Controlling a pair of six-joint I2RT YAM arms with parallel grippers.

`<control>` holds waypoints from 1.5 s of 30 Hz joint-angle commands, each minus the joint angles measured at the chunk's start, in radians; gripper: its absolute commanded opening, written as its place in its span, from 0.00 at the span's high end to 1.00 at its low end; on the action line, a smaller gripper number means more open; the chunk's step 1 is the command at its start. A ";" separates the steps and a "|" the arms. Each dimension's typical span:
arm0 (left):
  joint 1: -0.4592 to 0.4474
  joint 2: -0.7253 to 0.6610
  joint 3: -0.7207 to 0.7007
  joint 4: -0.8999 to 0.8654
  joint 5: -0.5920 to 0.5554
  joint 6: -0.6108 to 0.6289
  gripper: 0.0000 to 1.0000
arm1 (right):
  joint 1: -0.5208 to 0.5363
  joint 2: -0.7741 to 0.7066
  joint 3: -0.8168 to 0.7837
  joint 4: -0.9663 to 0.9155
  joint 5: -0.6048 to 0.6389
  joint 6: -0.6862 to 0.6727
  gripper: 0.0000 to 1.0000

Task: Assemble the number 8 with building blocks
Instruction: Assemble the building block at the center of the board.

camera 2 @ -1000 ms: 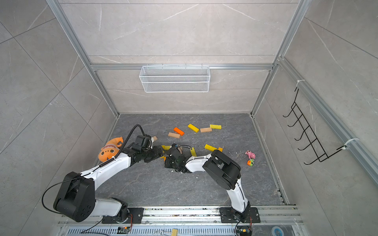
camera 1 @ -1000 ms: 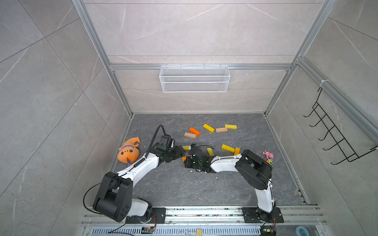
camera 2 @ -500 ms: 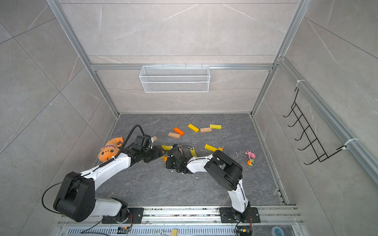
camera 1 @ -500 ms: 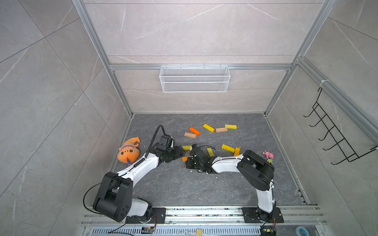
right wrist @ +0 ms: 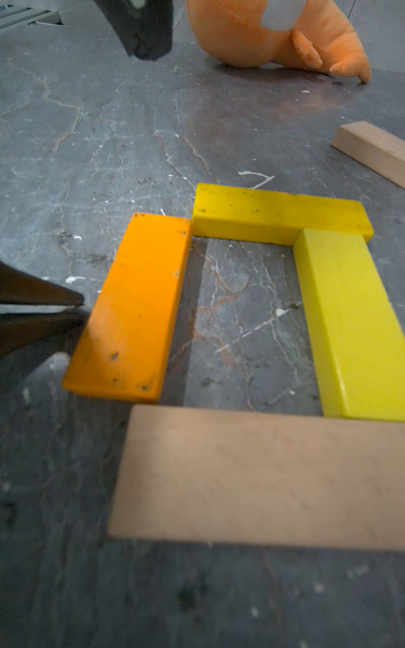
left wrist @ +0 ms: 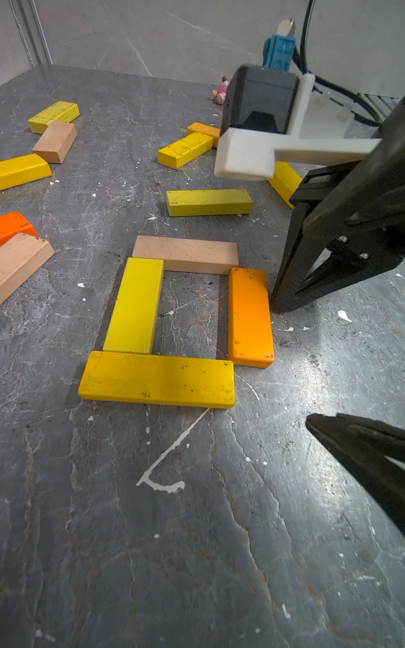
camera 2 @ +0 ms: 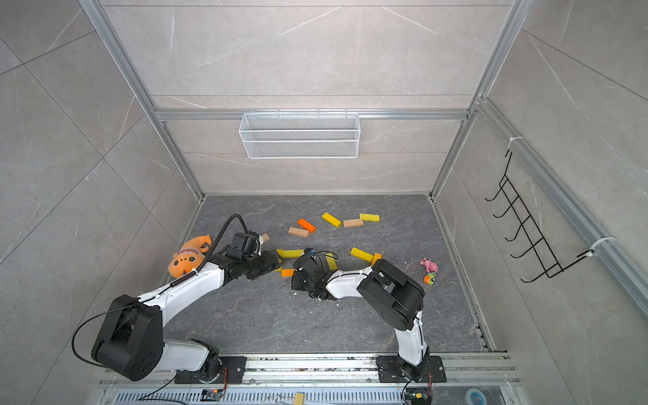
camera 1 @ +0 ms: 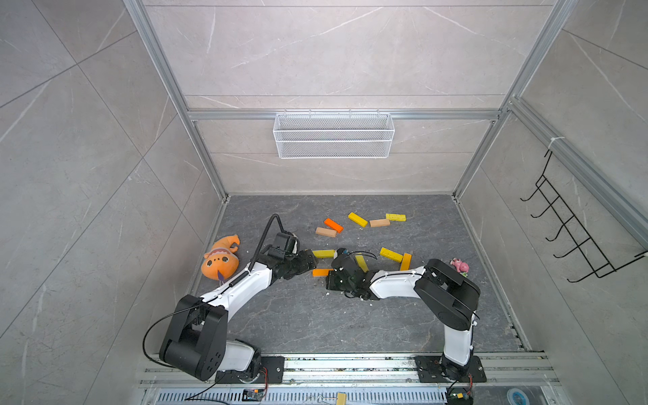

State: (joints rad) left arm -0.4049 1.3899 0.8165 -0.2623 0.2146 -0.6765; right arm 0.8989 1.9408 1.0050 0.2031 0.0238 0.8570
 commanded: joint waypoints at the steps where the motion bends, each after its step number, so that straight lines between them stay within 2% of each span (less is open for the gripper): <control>1: 0.005 -0.023 -0.005 0.005 0.015 0.020 0.18 | -0.009 -0.013 -0.020 -0.053 0.028 0.004 0.89; 10: 0.003 -0.017 0.000 0.009 0.019 0.020 0.18 | -0.012 0.001 0.004 -0.055 0.019 -0.009 0.89; 20: 0.004 -0.014 -0.002 0.009 0.016 0.021 0.18 | -0.010 0.029 0.044 -0.034 -0.045 -0.027 0.88; 34: 0.005 -0.005 0.009 0.008 0.020 0.023 0.18 | -0.011 0.043 0.073 -0.076 0.004 -0.027 0.89; 45: 0.004 0.001 0.011 0.009 0.022 0.024 0.18 | -0.012 0.061 0.092 -0.044 -0.052 -0.034 0.89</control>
State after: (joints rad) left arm -0.4049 1.3914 0.8165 -0.2619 0.2188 -0.6765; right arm 0.8894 1.9743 1.0710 0.1589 -0.0067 0.8413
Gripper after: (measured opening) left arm 0.819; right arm 0.111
